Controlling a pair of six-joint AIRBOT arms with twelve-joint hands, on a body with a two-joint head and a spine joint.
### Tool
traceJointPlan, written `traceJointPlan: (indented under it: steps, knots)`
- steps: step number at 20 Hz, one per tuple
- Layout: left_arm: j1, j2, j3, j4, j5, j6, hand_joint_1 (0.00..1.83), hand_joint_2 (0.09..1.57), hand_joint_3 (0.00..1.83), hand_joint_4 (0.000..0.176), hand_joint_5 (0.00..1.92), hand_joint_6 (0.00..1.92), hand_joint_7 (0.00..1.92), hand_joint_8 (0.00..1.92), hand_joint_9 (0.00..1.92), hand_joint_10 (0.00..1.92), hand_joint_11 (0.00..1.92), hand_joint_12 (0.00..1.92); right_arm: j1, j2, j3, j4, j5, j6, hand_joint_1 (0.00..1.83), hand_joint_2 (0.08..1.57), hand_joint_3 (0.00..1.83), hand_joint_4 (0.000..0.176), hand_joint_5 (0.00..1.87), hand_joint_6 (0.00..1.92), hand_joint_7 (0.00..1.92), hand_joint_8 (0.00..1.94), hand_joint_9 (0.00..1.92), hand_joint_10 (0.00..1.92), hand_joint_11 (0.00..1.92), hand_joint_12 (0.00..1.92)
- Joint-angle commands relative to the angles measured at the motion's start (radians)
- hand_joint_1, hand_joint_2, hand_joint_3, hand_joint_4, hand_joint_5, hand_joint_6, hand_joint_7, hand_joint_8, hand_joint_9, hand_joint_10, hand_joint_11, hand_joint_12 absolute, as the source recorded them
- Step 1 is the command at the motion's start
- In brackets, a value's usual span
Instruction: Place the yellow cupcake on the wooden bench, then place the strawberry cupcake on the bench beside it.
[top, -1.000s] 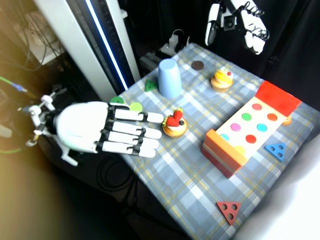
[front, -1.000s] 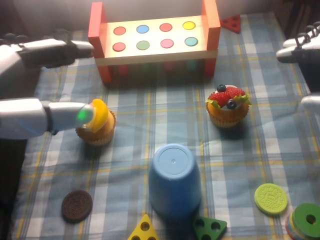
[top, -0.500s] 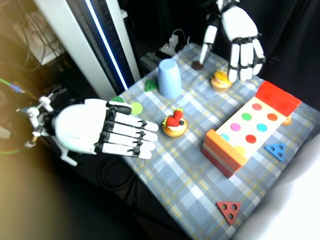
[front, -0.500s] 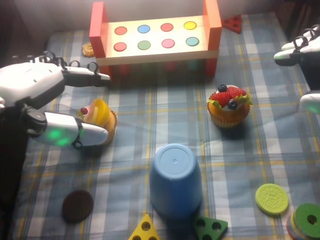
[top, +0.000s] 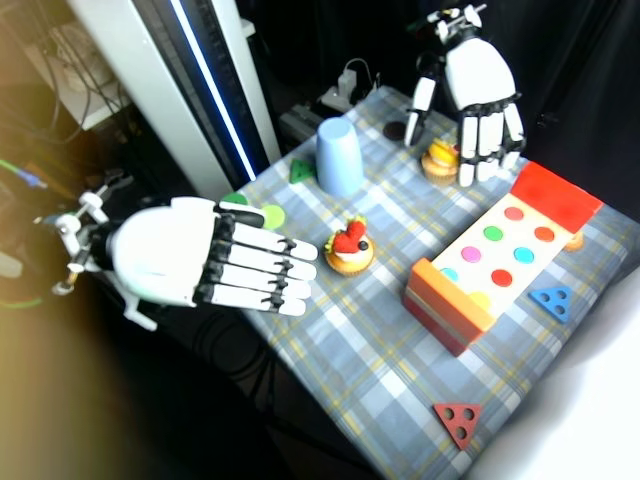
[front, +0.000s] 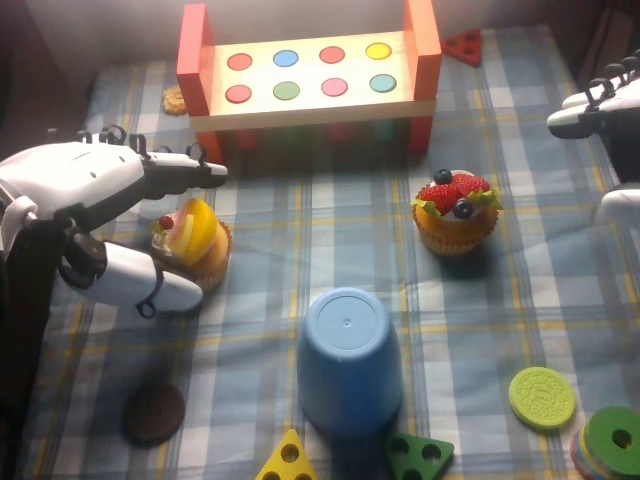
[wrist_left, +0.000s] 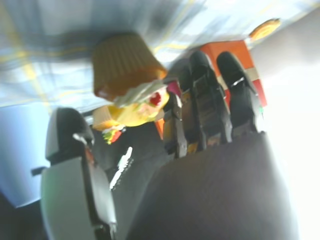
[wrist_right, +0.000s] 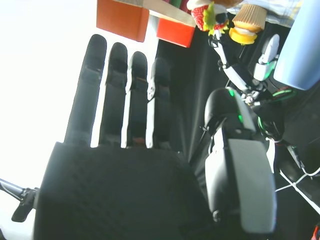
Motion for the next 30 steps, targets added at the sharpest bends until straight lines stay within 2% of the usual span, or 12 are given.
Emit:
traceJointPlan:
  steps: [1, 6, 7, 8, 13, 19, 20, 21, 23, 26, 29, 30]
  knots:
    - [-0.014, -0.005, 0.005, 0.013, -0.084, 0.0, 0.9, 1.01, 0.0, 0.17, 0.44, 0.0, 0.71, 0.02, 0.69, 0.03, 0.02, 0.94, 0.011, -0.001, 0.006, 0.029, 0.119, 0.007, 0.39, 1.32, 0.0, 0.0, 0.57, 0.0, 0.58, 0.0, 0.53, 0.0, 0.47, 0.19]
    - [-0.023, -0.012, 0.011, 0.004, -0.086, 0.0, 0.96, 1.09, 0.0, 0.1, 0.71, 0.0, 0.96, 0.01, 0.87, 0.04, 0.04, 1.04, 0.01, -0.002, 0.007, 0.029, 0.119, 0.008, 0.3, 1.35, 0.0, 0.0, 0.6, 0.0, 0.64, 0.01, 0.58, 0.01, 0.53, 0.12]
    - [-0.029, -0.015, 0.013, -0.002, -0.089, 0.0, 1.27, 1.12, 0.0, 0.077, 0.84, 0.03, 1.01, 0.75, 0.96, 0.06, 0.08, 1.1, 0.009, -0.002, 0.007, 0.029, 0.119, 0.009, 0.28, 1.35, 0.0, 0.0, 0.61, 0.0, 0.66, 0.01, 0.6, 0.01, 0.54, 0.11]
    - [-0.034, -0.018, 0.015, -0.007, -0.091, 0.0, 1.24, 1.12, 0.0, 0.0, 0.91, 0.7, 1.02, 1.02, 1.06, 0.09, 0.12, 1.11, 0.008, -0.003, 0.007, 0.029, 0.119, 0.01, 0.26, 1.36, 0.0, 0.0, 0.61, 0.0, 0.66, 0.01, 0.6, 0.0, 0.55, 0.1]
    - [-0.085, -0.014, 0.015, 0.094, -0.165, -0.182, 1.27, 1.07, 0.0, 0.0, 1.03, 0.71, 1.15, 0.88, 1.2, 0.34, 0.17, 0.97, 0.005, -0.002, 0.008, 0.029, 0.119, 0.016, 0.25, 1.37, 0.0, 0.0, 0.62, 0.0, 0.68, 0.0, 0.61, 0.01, 0.55, 0.08]
    - [-0.24, 0.016, -0.009, 0.295, -0.275, -0.312, 1.29, 1.03, 0.0, 0.0, 1.11, 0.58, 1.25, 0.7, 1.21, 0.07, 0.24, 0.61, 0.004, -0.004, 0.009, 0.029, 0.119, 0.016, 0.26, 1.37, 0.0, 0.0, 0.63, 0.0, 0.69, 0.0, 0.64, 0.01, 0.58, 0.07]
    - [-0.291, 0.009, 0.007, 0.318, -0.256, -0.312, 1.21, 1.04, 0.0, 0.0, 1.17, 0.6, 1.14, 0.91, 1.09, 0.7, 0.31, 0.67, 0.004, -0.006, 0.01, 0.029, 0.119, 0.016, 0.27, 1.36, 0.0, 0.0, 0.64, 0.0, 0.7, 0.0, 0.65, 0.01, 0.59, 0.07]
    - [-0.337, -0.009, 0.03, 0.323, -0.227, -0.312, 1.27, 1.05, 0.0, 0.0, 1.17, 0.45, 1.13, 0.96, 0.95, 0.41, 0.3, 0.63, 0.004, -0.009, 0.012, 0.029, 0.119, 0.016, 0.27, 1.35, 0.0, 0.0, 0.64, 0.01, 0.7, 0.0, 0.65, 0.01, 0.59, 0.07]
    - [-0.424, -0.057, 0.103, 0.313, -0.142, -0.304, 1.27, 1.02, 0.0, 0.0, 1.12, 0.66, 1.31, 0.52, 1.22, 0.1, 0.51, 0.74, 0.004, -0.017, 0.017, 0.029, 0.119, 0.017, 0.24, 1.37, 0.0, 0.0, 0.64, 0.0, 0.7, 0.0, 0.65, 0.0, 0.6, 0.06]
    - [-0.522, -0.149, 0.231, 0.147, 0.011, -0.105, 1.3, 1.02, 0.0, 0.0, 1.27, 0.21, 1.23, 0.78, 1.31, 0.14, 0.28, 1.44, 0.005, -0.031, 0.027, 0.024, 0.118, 0.027, 0.34, 1.36, 0.0, 0.0, 0.63, 0.0, 0.7, 0.0, 0.66, 0.0, 0.62, 0.06]
    - [-0.54, -0.249, 0.342, -0.115, 0.088, 0.179, 1.26, 1.06, 0.0, 0.0, 1.03, 0.76, 1.18, 0.78, 1.07, 0.03, 0.16, 1.22, 0.007, -0.041, 0.037, 0.016, 0.118, 0.051, 0.32, 1.36, 0.0, 0.0, 0.63, 0.0, 0.71, 0.01, 0.68, 0.01, 0.64, 0.07]
    - [-0.538, -0.275, 0.373, -0.17, 0.099, 0.223, 1.27, 1.06, 0.0, 0.0, 1.09, 0.6, 1.14, 0.91, 1.09, 0.05, 0.2, 1.3, 0.007, -0.044, 0.04, 0.013, 0.118, 0.058, 0.35, 1.35, 0.0, 0.0, 0.64, 0.0, 0.72, 0.0, 0.69, 0.01, 0.66, 0.07]
